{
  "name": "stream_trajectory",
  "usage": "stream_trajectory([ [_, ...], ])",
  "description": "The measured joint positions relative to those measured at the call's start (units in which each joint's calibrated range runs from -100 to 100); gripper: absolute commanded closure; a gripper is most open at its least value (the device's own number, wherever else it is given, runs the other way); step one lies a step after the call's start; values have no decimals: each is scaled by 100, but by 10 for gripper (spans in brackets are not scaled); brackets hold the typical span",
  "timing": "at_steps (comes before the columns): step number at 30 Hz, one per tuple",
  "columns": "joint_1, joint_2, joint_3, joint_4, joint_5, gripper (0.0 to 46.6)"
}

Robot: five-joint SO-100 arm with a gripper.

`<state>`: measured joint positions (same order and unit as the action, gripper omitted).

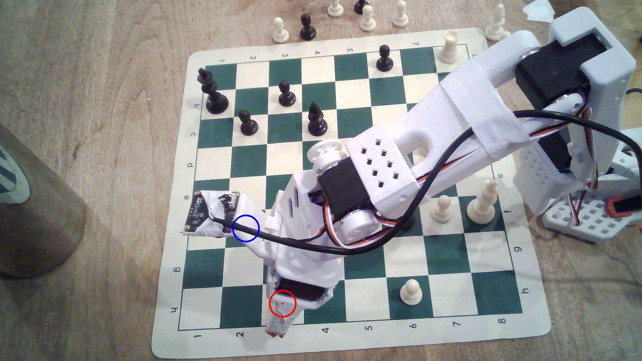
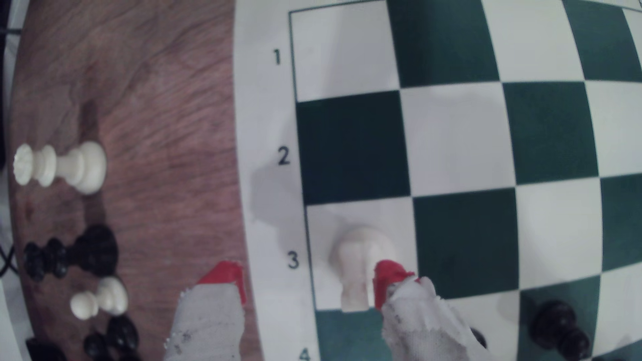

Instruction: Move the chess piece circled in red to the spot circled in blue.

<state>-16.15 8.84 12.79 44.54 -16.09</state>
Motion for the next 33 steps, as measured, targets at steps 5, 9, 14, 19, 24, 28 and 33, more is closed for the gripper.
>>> stream_trajectory([
  [5, 0, 17, 0, 0, 0, 270],
  [9, 0, 193, 0, -40, 0, 290],
  [14, 37, 193, 0, -64, 0, 300],
  [19, 37, 193, 0, -64, -29, 371],
  [24, 37, 193, 0, -64, -29, 442],
  [28, 37, 193, 0, -64, -29, 464],
  [33, 37, 193, 0, -64, -29, 464],
])
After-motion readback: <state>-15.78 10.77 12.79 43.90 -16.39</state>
